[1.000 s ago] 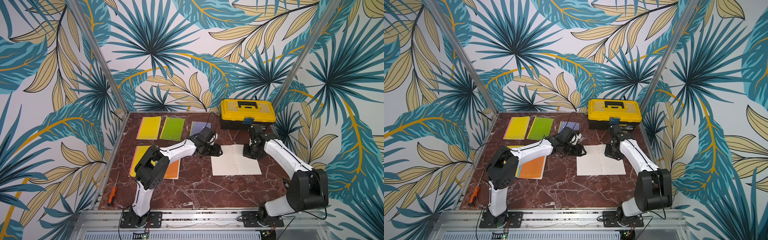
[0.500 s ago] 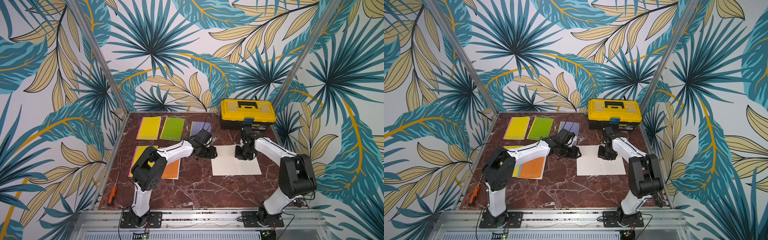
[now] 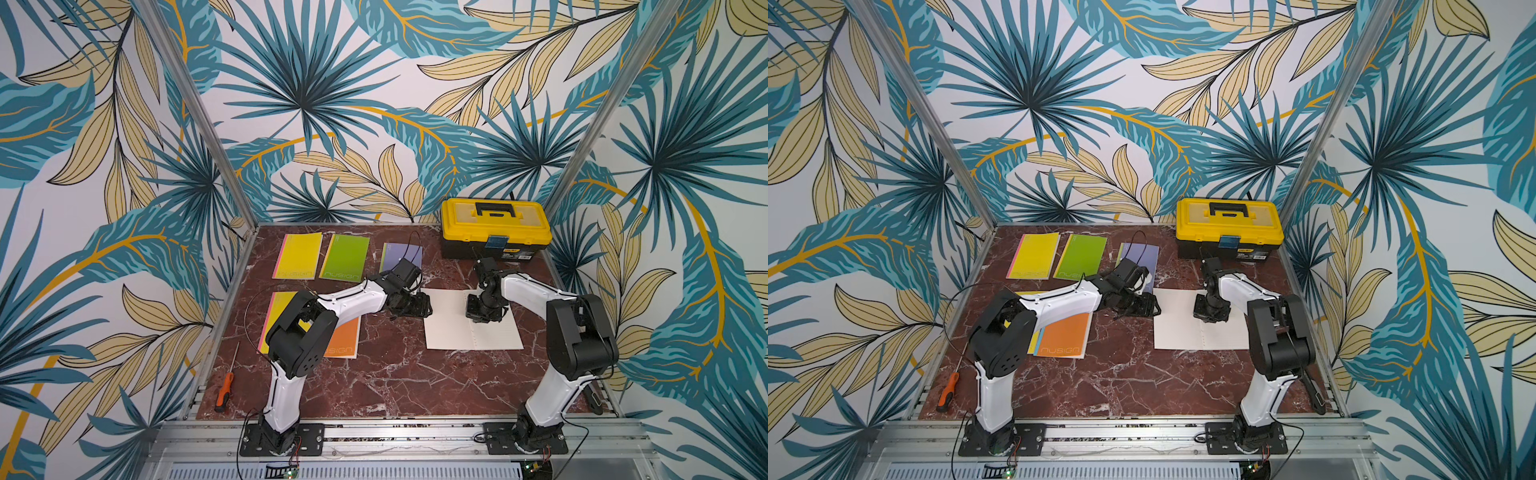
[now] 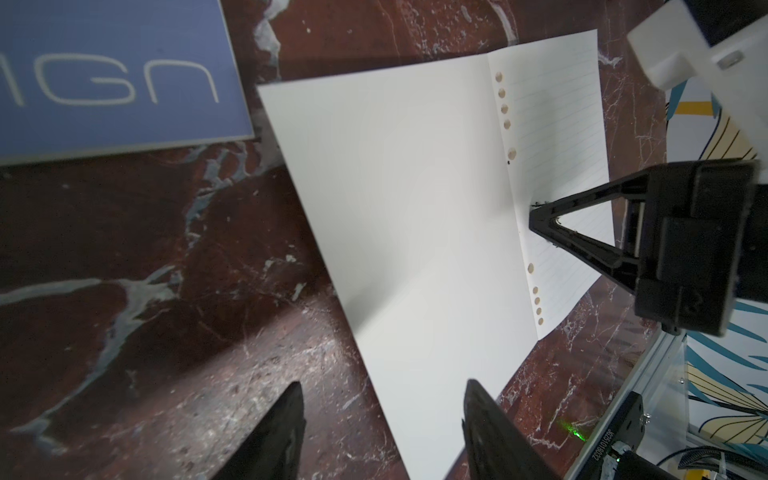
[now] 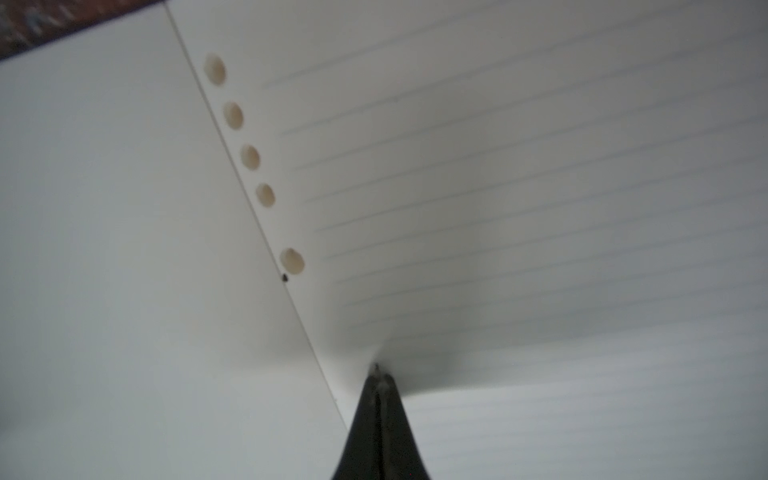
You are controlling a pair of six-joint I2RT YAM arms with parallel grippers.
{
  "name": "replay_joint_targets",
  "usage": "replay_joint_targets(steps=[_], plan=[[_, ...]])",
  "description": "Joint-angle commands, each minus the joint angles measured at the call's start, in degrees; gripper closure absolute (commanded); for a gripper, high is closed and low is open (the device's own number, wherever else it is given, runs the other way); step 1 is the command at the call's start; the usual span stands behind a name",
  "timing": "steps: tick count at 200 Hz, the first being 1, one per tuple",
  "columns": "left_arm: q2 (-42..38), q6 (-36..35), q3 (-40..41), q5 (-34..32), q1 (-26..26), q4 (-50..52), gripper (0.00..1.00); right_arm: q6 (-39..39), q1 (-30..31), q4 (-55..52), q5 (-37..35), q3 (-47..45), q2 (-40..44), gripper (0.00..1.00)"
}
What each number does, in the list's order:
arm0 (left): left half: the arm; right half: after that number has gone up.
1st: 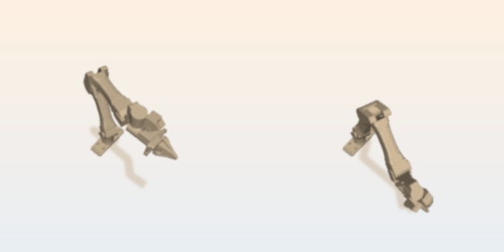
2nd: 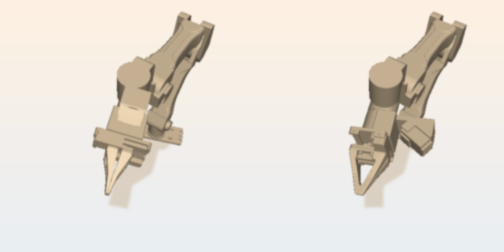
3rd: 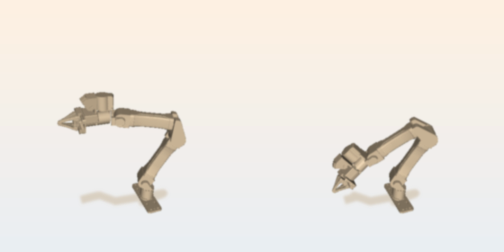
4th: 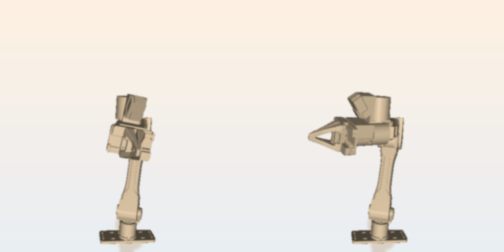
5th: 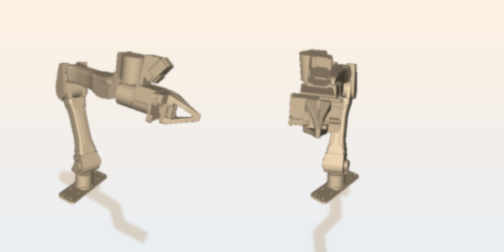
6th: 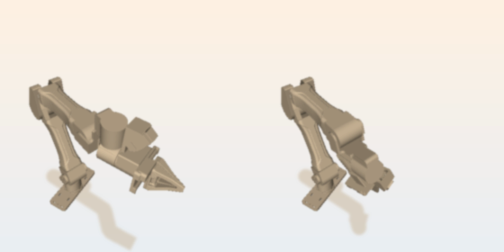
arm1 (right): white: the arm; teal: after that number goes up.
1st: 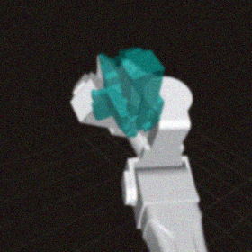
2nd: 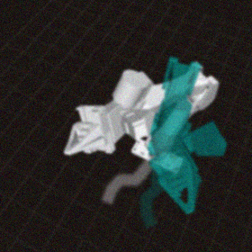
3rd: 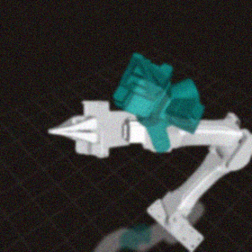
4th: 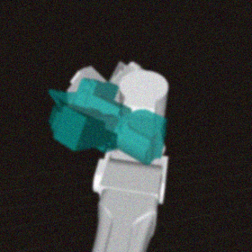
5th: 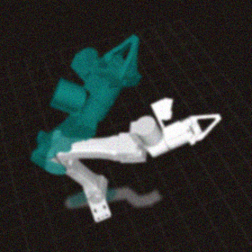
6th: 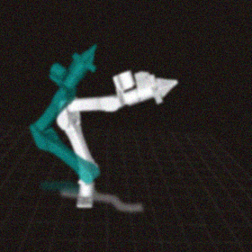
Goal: Close the notebook
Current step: Close the notebook at the center of the board.
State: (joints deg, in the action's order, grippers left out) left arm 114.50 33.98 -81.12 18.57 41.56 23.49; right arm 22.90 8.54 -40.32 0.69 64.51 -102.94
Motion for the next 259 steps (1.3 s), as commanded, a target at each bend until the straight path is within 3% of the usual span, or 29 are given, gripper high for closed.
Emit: replay_joint_targets(steps=[1, 87, 190, 259], plan=[[1.62, 0.07, 0.27, 0.72, -0.16, -0.85, 0.38, 1.18, 0.25, -0.55, -2.03, -0.88, -2.51, 0.95], [2.8, 0.39, -0.05, 6.06, -0.11, -5.96, 0.38, 0.95, 0.25, -0.91, -0.95, -1.04, -1.83, 0.95], [3.28, 1.38, -0.38, 9.96, 0.01, -10.18, 0.48, 1.64, 2.15, -1.24, 1.68, -0.32, -1.1, 0.95], [2.64, 1.53, 0.83, 18.93, 0.99, -18.47, 0.48, 2.31, 3.15, -0.35, 4.7, -0.17, -1.49, 0.95]])
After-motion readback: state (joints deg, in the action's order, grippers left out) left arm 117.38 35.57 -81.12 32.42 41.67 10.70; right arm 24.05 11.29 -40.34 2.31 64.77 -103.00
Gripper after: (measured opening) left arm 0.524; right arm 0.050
